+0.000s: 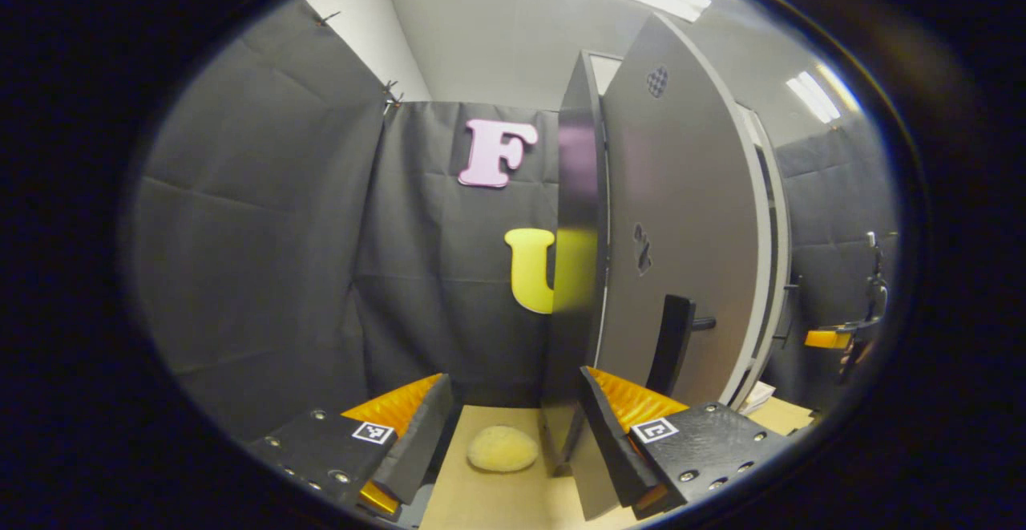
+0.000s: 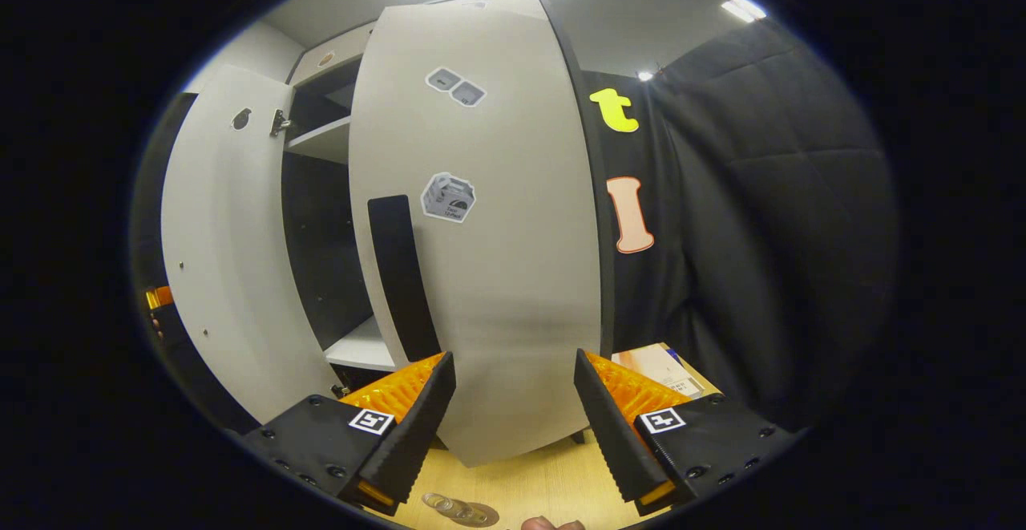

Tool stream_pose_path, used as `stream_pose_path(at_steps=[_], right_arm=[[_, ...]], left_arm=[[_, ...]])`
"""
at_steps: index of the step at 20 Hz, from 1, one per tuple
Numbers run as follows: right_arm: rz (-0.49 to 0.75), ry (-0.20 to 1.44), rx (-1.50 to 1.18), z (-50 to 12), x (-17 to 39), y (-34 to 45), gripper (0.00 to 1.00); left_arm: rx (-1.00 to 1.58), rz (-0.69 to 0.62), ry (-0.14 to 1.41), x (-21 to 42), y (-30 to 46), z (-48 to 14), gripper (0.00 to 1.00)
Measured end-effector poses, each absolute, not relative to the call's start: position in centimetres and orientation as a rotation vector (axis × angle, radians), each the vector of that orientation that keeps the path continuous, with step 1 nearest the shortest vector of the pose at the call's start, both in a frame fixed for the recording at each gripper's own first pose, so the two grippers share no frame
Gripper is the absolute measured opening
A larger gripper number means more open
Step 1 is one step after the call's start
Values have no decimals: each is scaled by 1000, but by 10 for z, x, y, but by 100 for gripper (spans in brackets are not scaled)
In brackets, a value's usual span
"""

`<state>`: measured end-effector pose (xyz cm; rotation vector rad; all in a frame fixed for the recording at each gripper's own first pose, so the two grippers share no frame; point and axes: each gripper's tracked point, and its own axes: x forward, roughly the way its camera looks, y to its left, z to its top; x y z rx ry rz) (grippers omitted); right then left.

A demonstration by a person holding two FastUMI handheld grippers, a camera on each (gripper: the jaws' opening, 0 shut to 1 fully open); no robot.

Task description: Grasp the bottle in the cabinet with the left hand and place it on the coaster, then close the right door with the right hand and the left door with the left hand.

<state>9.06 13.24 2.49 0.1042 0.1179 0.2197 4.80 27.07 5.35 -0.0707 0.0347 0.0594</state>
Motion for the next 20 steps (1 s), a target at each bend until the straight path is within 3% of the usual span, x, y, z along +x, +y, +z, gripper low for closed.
stream_pose_path(at_steps=[4,5,10,20], right_arm=[[160,136,114,16,80,116,92],[147,139,116,15,78,111,95],[88,158,125,4,75,88,95],[137,163,158,-2,90,56,92]], left_arm=[[-85,-6,29,79,256,58,91],[-90,-25,33,86,252,55,91],[-73,-71,65,95,240,48,91],[-21,-63,81,97,166,52,91]])
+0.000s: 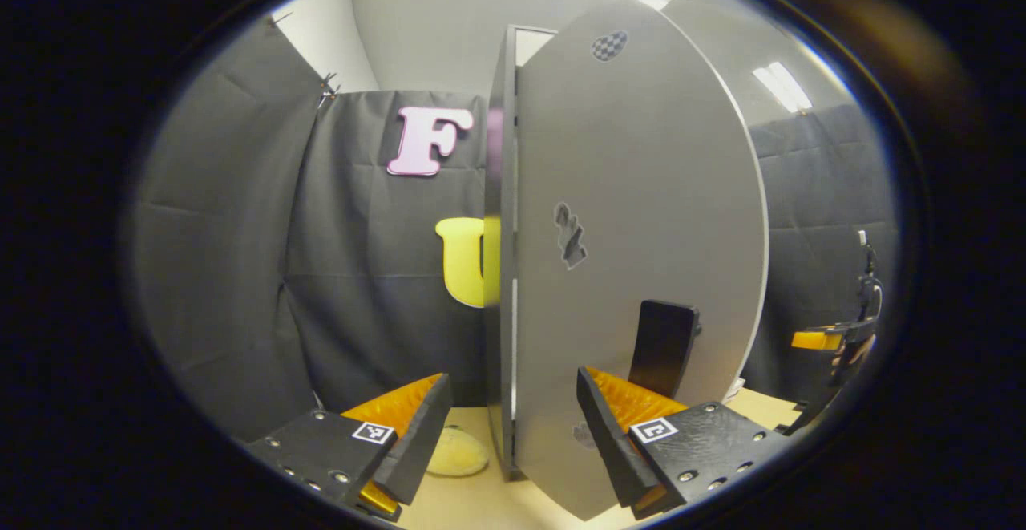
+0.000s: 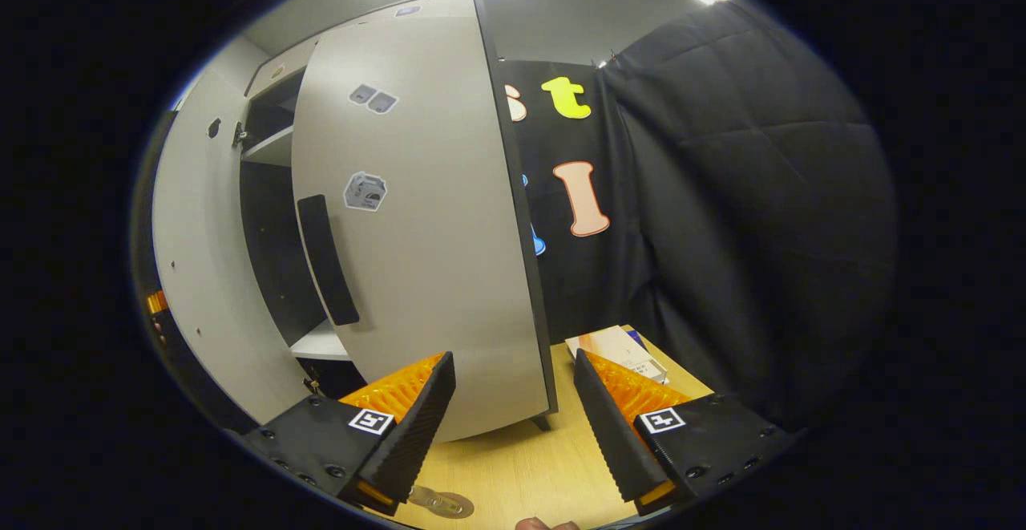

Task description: Grasp the bottle in the cabinet with the left hand and place it on the coaster, then close the right door with the right hand and the left door with the left hand.

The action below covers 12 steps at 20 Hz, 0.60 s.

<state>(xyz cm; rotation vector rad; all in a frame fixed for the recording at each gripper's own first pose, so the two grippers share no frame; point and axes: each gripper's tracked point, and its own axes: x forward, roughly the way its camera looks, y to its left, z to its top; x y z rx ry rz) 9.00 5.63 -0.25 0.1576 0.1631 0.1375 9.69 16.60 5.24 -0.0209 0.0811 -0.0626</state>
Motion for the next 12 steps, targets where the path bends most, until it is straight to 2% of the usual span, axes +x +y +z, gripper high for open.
stream_pose_path(at_steps=[1,3,4,6,7,8,11,12], right_arm=[[141,162,152,-2,93,49,95],[143,161,143,-5,99,33,95],[147,163,143,-5,101,25,92],[147,160,149,-5,105,7,95],[148,159,155,-5,107,0,92],[152,159,162,-5,109,-7,95],[180,152,153,-1,115,-21,95],[193,144,131,-2,115,-25,92]], left_arm=[[-18,-51,82,99,158,52,91],[-25,-37,79,106,140,54,91],[-27,-30,77,109,130,54,91],[-18,-26,76,117,103,57,91],[-8,-30,74,121,88,55,91],[10,-20,72,125,76,57,91],[17,45,49,116,60,62,91],[-4,59,44,111,53,61,91]])
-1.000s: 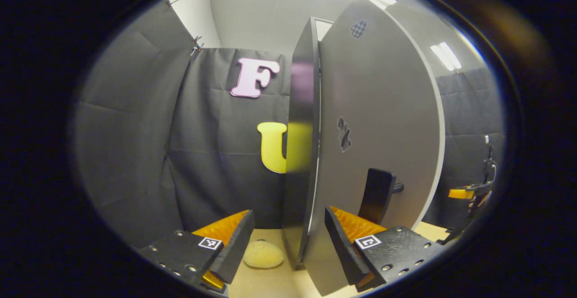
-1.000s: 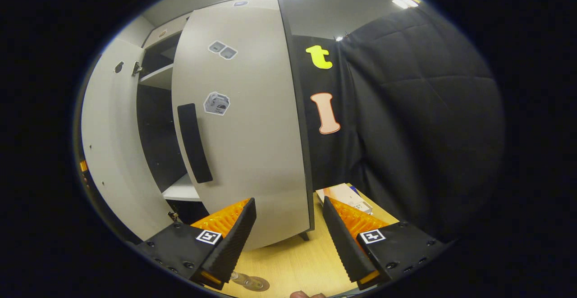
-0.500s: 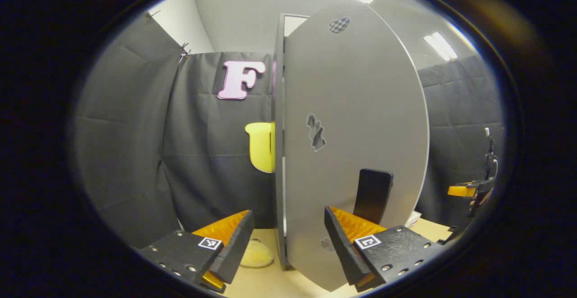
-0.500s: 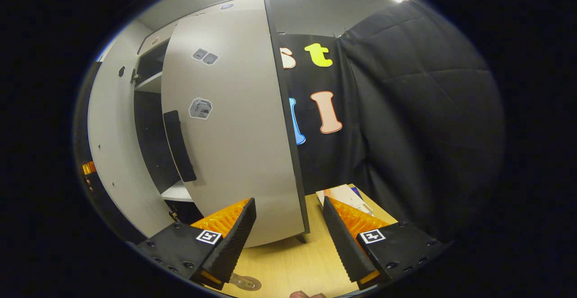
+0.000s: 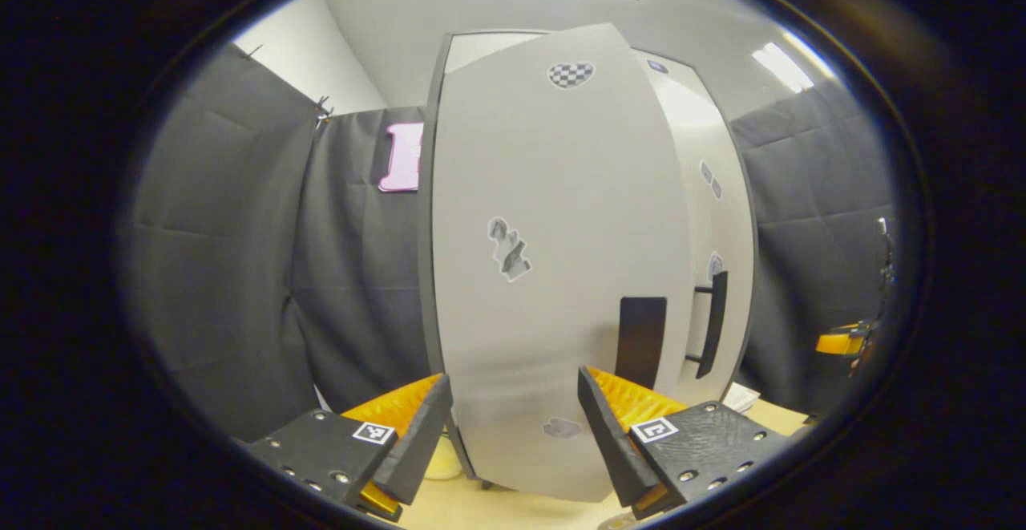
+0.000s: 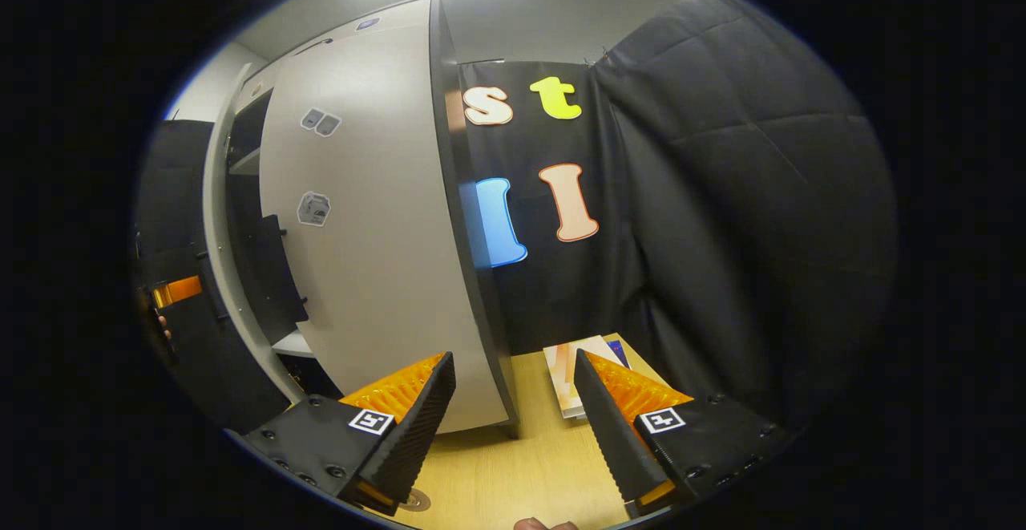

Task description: Grasp the bottle in the cabinet with the left hand and place it on the coaster, then close the right door with the right hand and the left door with the left hand.

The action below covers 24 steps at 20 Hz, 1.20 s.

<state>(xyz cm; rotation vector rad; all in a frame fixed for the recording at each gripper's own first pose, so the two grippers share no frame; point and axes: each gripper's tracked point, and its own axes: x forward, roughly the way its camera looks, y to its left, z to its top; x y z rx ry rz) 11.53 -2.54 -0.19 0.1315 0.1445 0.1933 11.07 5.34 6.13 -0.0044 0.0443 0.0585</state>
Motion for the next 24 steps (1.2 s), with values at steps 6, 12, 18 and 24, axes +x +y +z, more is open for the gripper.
stream_pose_path(at_steps=[6,12,18,24], right_arm=[[282,91,-7,13,132,-22,92],[368,63,-38,13,129,0,95],[392,86,-71,14,115,30,95],[345,112,-45,12,103,53,95]], left_arm=[[-91,178,-13,37,34,69,91],[-41,264,1,-35,18,81,91],[-4,278,29,-76,26,81,91],[4,237,53,-80,48,72,91]])
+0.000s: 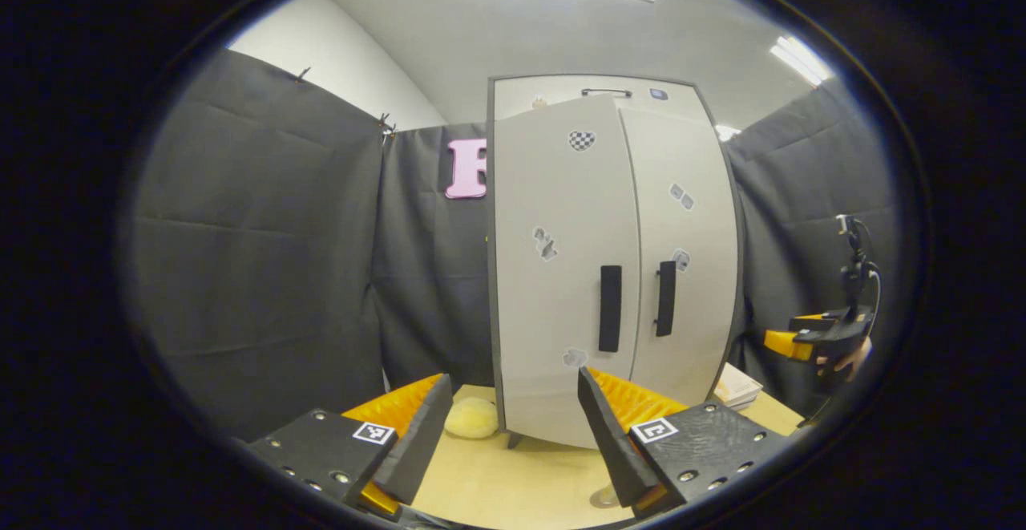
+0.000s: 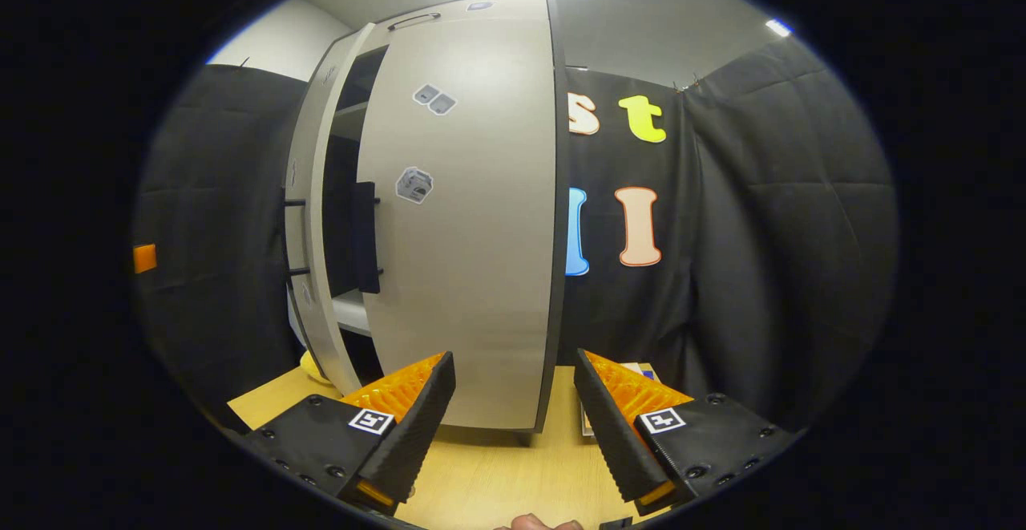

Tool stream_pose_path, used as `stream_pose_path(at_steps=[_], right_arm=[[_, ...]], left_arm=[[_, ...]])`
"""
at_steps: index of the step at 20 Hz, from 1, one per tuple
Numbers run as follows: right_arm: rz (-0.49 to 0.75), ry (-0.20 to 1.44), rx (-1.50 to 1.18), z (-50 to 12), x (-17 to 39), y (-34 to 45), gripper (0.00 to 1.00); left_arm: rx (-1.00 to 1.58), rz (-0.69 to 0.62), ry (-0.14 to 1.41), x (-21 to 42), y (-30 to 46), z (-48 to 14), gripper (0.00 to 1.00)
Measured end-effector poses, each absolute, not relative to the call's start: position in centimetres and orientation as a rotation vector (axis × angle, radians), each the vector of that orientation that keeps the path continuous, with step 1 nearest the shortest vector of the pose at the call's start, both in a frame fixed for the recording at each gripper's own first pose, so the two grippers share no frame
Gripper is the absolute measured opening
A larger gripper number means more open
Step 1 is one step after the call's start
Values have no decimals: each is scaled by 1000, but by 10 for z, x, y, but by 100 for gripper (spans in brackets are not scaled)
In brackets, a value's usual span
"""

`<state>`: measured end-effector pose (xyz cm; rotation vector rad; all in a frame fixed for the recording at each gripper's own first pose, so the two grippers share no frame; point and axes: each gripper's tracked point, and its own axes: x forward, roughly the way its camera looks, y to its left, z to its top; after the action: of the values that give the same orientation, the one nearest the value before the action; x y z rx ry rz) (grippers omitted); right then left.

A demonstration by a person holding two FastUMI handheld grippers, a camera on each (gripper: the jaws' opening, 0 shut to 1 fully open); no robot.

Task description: Grasp the bottle in the cabinet with the left hand and place it on the coaster, then close the right door with the right hand and the left door with the left hand.

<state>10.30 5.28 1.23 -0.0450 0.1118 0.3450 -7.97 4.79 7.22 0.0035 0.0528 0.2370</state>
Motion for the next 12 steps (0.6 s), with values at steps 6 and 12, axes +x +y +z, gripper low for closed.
stream_pose_path(at_steps=[6,12], right_arm=[[286,99,-20,9,94,64,92],[276,87,4,11,89,86,92]], left_arm=[[-32,210,13,-91,72,72,91],[1,213,46,-102,84,54,91]])
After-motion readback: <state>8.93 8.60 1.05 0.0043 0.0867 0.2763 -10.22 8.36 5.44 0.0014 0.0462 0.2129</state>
